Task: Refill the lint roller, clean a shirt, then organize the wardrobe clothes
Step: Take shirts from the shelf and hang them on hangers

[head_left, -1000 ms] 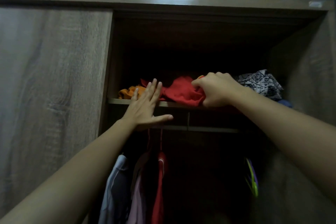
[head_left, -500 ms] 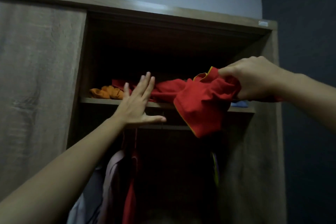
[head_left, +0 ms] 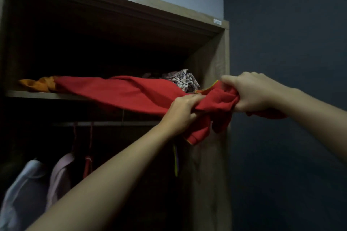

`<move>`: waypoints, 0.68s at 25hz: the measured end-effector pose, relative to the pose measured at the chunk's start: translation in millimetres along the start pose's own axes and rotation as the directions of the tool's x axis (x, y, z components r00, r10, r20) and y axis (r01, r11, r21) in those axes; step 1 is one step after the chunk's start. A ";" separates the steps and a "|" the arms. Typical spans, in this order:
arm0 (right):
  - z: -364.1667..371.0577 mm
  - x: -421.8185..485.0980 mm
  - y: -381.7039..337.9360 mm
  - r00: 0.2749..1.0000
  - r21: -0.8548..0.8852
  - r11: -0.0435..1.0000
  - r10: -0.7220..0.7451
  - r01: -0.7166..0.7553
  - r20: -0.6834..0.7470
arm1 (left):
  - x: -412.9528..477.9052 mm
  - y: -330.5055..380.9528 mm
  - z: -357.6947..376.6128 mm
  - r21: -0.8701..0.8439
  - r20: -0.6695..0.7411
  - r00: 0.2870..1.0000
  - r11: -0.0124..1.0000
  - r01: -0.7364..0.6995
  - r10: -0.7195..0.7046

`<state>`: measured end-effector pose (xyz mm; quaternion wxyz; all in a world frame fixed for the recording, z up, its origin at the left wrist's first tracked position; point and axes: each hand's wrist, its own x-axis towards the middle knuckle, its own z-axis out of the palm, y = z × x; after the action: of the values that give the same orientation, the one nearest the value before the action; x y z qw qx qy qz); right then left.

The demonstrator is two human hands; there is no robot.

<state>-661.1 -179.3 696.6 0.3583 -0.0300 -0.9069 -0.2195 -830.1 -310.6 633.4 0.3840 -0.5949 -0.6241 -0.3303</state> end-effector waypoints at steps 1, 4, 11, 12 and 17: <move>4.4 -7.7 7.4 0.999 0.009 0.999 0.036 -0.036 0.033 | -0.5 2.6 11.0 -0.032 0.038 0.999 0.999 0.017 -0.015; 19.6 -28.5 19.9 0.985 0.123 0.987 0.088 -0.106 0.149 | -4.4 10.7 33.0 -0.077 0.072 0.993 0.992 0.096 -0.090; 47.0 -13.7 27.0 0.980 0.157 0.971 0.163 -0.179 0.113 | -0.5 -8.4 -6.0 0.035 -0.220 0.933 0.953 0.300 -0.286; 54.6 -11.1 22.7 0.979 0.186 0.967 0.154 -0.177 0.131 | -8.1 -18.4 -13.8 0.053 -0.242 0.916 0.939 0.341 -0.319; 71.4 4.9 -5.5 0.973 0.514 0.831 0.131 -0.212 0.189 | -47.3 -40.1 -43.5 0.246 -0.219 0.787 0.748 0.616 -0.576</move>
<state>-711.4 -154.8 651.6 0.3037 -0.0270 -0.9494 0.0757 -866.4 -374.6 615.1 0.3848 -0.2748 -0.7983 -0.3731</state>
